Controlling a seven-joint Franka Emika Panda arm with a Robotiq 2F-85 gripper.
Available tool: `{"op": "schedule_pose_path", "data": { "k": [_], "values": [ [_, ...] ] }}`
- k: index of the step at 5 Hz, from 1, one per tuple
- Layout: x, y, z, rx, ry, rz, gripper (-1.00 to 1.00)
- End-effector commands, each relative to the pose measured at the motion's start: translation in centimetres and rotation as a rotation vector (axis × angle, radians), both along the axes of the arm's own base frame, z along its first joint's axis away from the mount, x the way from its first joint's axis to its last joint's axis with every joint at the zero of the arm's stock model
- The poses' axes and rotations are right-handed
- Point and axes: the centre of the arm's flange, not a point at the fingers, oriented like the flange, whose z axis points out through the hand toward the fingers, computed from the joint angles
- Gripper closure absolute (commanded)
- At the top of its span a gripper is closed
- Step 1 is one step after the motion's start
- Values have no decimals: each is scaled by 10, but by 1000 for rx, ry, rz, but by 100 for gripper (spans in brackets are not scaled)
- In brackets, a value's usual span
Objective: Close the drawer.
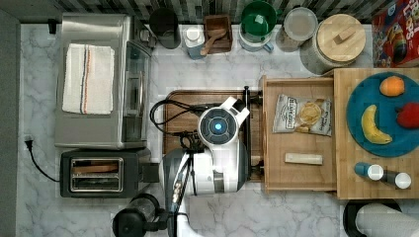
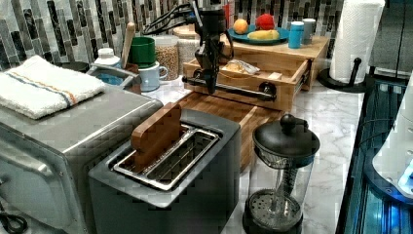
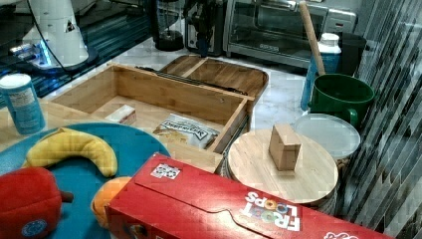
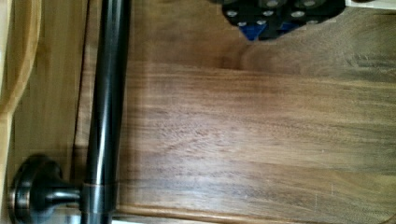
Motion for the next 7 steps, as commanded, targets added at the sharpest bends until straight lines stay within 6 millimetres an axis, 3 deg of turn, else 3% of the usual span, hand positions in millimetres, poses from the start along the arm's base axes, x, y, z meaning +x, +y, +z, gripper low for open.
{"op": "schedule_pose_path", "data": {
  "k": [1,3,5,7],
  "values": [
    [22,-20,-18,-14,-37,95,100],
    [36,-56,-29,-8,-49,129,100],
    [40,-109,-19,-25,-54,166,100],
    [31,-160,-11,-62,-135,99,100]
  ]
}}
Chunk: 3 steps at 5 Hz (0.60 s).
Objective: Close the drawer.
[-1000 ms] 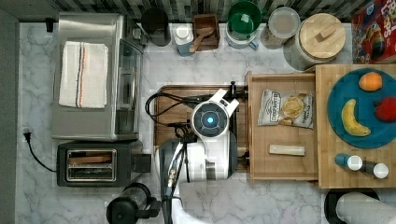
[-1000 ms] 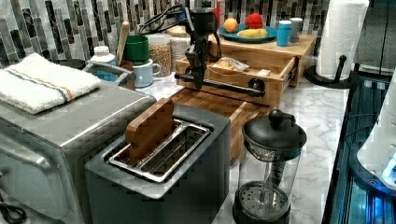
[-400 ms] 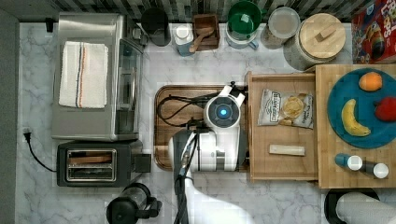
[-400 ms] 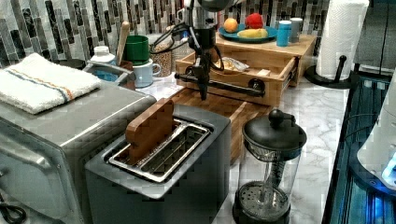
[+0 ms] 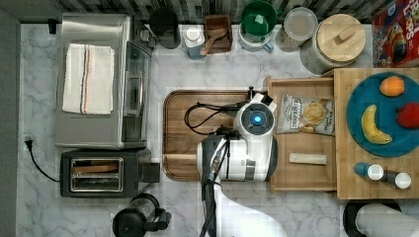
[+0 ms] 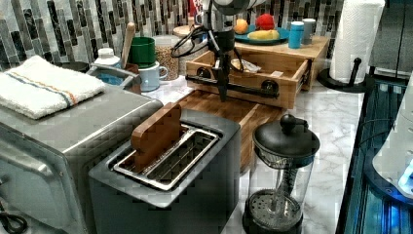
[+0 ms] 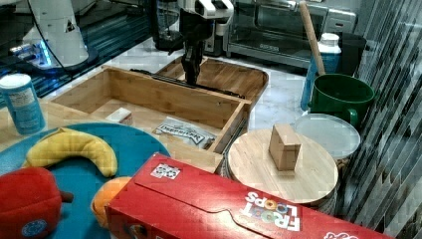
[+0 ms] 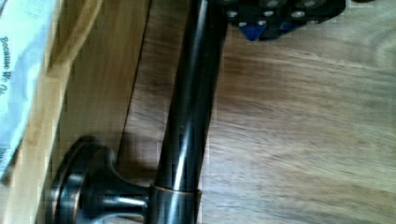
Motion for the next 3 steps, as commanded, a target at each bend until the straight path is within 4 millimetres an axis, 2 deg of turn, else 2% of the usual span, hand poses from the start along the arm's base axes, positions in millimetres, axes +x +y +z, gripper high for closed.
{"op": "schedule_pose_path", "data": {
  "k": [1,2,3],
  "values": [
    [15,-96,42,-57,-224,-25,100],
    [12,-132,37,-58,-229,-59,100],
    [0,-173,42,-72,-224,-77,100]
  ]
}}
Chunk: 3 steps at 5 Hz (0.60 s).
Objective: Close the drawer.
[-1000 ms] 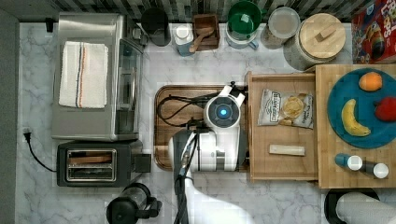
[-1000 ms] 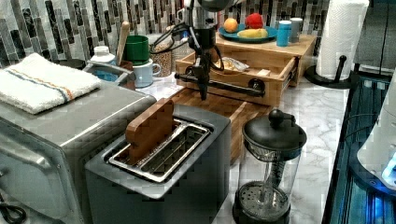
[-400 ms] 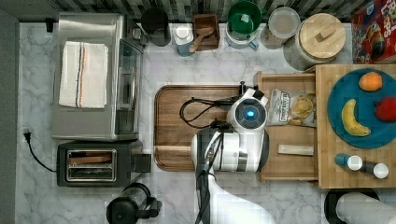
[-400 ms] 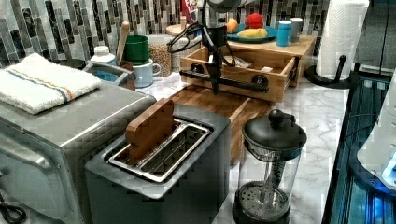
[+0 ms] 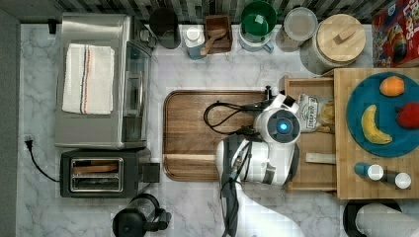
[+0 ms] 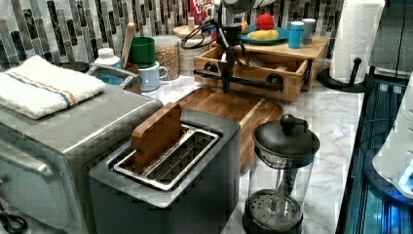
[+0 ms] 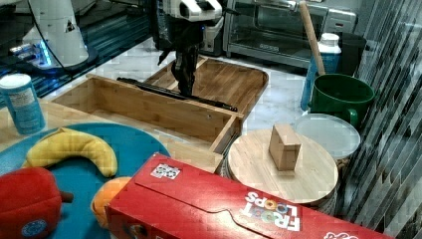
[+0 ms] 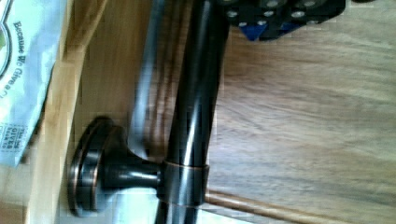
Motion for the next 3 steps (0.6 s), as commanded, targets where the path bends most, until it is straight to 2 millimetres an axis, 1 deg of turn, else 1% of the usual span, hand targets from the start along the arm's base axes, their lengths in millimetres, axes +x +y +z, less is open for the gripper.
{"op": "schedule_pose_path", "data": {
  "k": [1,2,3],
  "values": [
    [-9,-148,54,-105,-122,-60,100],
    [-15,-180,57,-96,-113,-69,100],
    [-19,-203,55,-102,-126,-95,100]
  ]
}}
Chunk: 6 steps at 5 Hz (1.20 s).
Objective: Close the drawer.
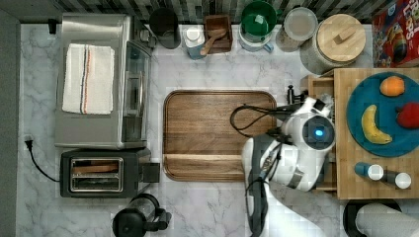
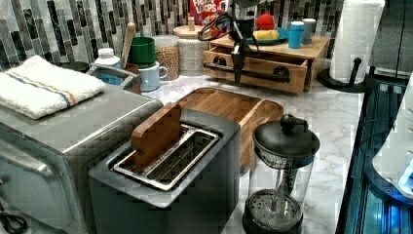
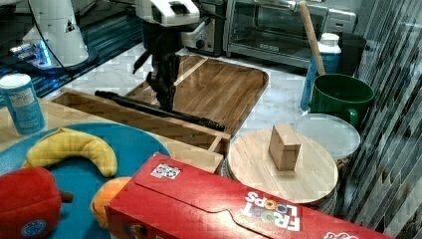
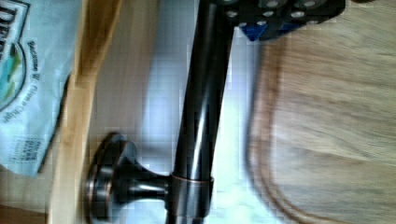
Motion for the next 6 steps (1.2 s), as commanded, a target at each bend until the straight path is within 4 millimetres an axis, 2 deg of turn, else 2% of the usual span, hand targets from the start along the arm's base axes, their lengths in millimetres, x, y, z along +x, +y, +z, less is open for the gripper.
{"op": "schedule_pose_path", "data": {
  "k": [1,2,5,6],
  "values": [
    [-10,-154,36,-78,-141,-90,100],
    [-11,-169,31,-78,-154,-78,100],
    [-25,-141,41,-76,-120,-148,100],
    [-25,-141,41,-76,-120,-148,100]
  ]
}}
